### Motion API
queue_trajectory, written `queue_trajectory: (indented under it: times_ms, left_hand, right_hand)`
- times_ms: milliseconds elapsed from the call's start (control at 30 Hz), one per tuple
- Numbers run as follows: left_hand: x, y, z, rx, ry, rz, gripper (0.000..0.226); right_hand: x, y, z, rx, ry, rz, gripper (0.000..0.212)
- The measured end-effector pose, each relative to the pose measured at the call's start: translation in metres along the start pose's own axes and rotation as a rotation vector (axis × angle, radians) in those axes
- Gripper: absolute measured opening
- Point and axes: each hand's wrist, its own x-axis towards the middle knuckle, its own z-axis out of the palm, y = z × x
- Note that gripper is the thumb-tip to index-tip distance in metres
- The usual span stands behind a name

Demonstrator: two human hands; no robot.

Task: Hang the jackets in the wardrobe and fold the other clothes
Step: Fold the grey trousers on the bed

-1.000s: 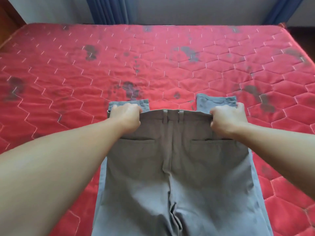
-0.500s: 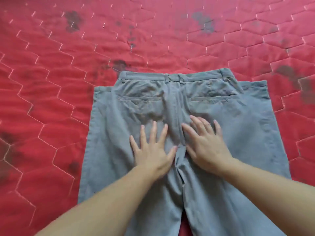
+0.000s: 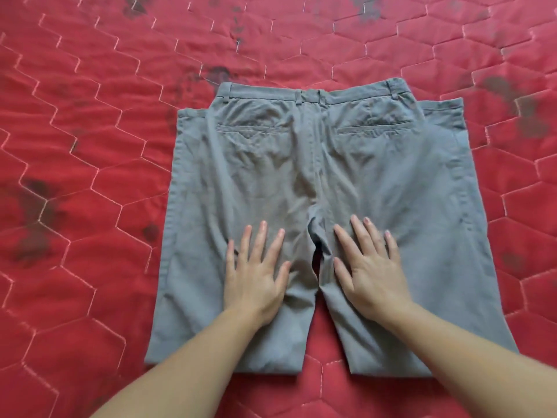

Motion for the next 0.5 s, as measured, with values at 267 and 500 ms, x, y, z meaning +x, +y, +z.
queue_trajectory:
  times_ms: [267, 500]
  left_hand:
    - [-0.062, 0.087, -0.018, -0.089, -0.033, 0.274, 0.075]
    - [-0.076, 0.158, 0.0, 0.023, -0.338, 0.485, 0.064]
  right_hand:
    - [-0.114, 0.053, -0.011, 0.053, -0.004, 0.441, 0.056]
    - [-0.133, 0.092, -0.023, 0.577, 0.156, 1.069, 0.085]
